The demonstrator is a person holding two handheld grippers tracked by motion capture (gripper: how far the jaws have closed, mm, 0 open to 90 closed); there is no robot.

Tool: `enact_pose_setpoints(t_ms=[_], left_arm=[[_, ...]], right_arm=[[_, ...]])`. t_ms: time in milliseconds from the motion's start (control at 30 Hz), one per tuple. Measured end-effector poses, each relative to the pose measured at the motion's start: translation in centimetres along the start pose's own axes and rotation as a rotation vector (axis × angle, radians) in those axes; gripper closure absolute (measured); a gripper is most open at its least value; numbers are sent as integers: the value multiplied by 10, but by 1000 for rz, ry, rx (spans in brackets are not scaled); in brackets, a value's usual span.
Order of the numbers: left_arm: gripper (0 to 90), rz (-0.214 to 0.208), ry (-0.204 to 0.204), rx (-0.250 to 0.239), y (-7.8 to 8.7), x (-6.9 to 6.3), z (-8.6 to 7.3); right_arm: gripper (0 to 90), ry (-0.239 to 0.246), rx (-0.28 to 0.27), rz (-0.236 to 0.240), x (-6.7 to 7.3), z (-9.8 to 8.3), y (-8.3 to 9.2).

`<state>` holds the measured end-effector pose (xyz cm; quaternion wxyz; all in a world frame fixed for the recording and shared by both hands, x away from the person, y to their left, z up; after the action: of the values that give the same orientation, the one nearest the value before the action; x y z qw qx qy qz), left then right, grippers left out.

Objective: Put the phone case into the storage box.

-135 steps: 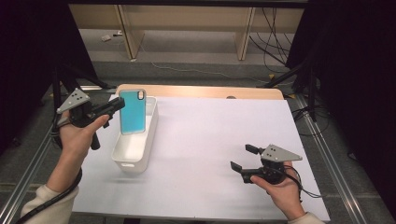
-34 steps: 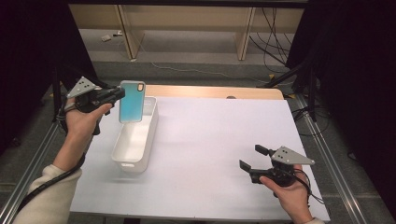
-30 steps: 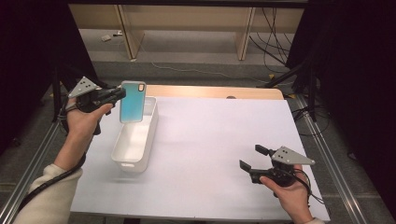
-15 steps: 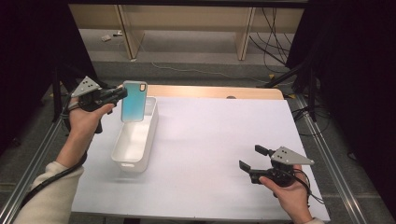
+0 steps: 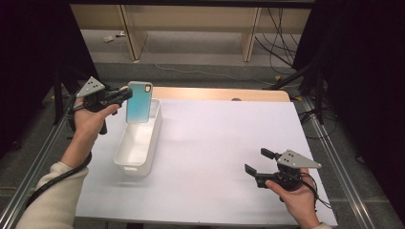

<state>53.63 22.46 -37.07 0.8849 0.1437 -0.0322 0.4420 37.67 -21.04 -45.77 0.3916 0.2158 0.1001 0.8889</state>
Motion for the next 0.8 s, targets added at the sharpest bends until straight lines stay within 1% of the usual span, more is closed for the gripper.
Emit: enact_pose_setpoints(t_ms=[33,67,100,200,267,333,367,433,567,667,767,800], left_arm=[[824,-4,3,1,0,0,0],[824,-8,0,2,-1,0,0],[824,-9,-1,-1,0,0,0],[823,-7,6,-15,0,1,2],[823,-8,1,-13,-1,0,2],[823,-6,1,-10,-2,0,2],[823,-5,4,-11,-2,0,2],[823,-7,9,-12,-3,1,2],[823,-9,24,-22,-4,1,3],[823,-6,12,-19,-5,1,3],[823,-5,19,-24,-5,2,4],[823,-6,18,-23,-6,3,4]], right_arm=[[164,8,-5,-5,-1,0,-1],[164,0,-12,3,0,0,-2],[164,4,-4,2,0,0,-1],[163,3,-5,2,0,0,-1],[163,-2,0,-8,0,-1,-1],[162,8,-1,-10,-1,-1,-1],[162,7,-9,-11,-1,0,-2],[162,11,0,-10,-1,-1,-1],[161,10,-8,-12,-1,-1,-2],[162,9,-8,-13,-1,-1,-2],[161,2,-4,-6,0,-1,-2],[161,8,-5,-7,0,-1,-2]])
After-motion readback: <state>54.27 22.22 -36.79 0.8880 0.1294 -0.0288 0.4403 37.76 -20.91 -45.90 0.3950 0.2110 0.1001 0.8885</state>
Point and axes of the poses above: each handheld gripper's, and its own axes: y roughly backward along the jaws, z roughly out of its top, x roughly to its left, the point moved 8 cm from there along -y, roughly forward along the jaws, and after that the axes turned 14 degrees about -y, right-handed, at the moved point
